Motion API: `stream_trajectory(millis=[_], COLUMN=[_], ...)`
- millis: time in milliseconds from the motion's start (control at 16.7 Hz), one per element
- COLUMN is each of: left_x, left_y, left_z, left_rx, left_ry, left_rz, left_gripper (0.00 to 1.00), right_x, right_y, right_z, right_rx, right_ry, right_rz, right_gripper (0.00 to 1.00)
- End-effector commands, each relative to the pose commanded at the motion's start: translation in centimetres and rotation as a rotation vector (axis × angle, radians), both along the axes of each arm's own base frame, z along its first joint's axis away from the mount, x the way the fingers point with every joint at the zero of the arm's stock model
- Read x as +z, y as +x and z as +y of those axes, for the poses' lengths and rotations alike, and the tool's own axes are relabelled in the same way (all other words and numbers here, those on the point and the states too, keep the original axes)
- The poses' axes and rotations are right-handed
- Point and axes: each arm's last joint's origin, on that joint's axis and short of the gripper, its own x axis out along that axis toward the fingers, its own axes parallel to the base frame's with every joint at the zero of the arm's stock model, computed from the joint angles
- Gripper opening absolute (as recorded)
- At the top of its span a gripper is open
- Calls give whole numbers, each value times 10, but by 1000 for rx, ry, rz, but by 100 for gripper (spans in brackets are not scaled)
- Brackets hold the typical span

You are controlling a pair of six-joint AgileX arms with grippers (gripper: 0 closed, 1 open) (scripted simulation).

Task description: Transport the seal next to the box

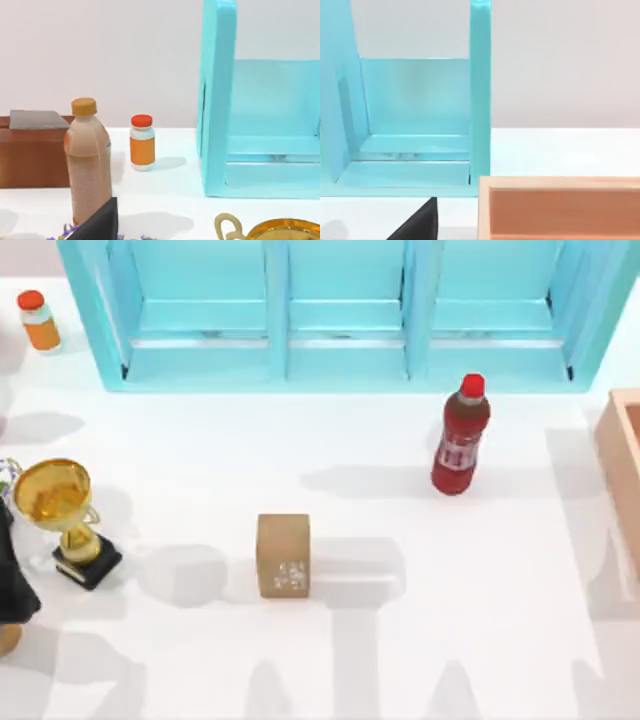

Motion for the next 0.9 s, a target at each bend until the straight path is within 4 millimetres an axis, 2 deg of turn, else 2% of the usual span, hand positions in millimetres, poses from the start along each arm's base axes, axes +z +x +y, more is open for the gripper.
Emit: stream_trajectory(millis=[240, 540, 720, 900], left_x=[0, 0, 0, 0], left_y=[0, 0, 0, 0], left_z=[0, 0, 0, 0], left_rx=[0, 0, 0, 0], left_ry=[0, 0, 0, 0], left_rz=[0, 0, 0, 0], left_gripper=[100, 100, 100, 100], right_x=[5, 46, 76, 99], right_y=[0, 7, 24, 56], right_z=[1, 12, 26, 51], right_rx=[11, 87, 135, 162], right_ry=[7, 63, 96, 94], right_rz=[14, 173, 378, 656], right_gripper=[100, 100, 100, 100])
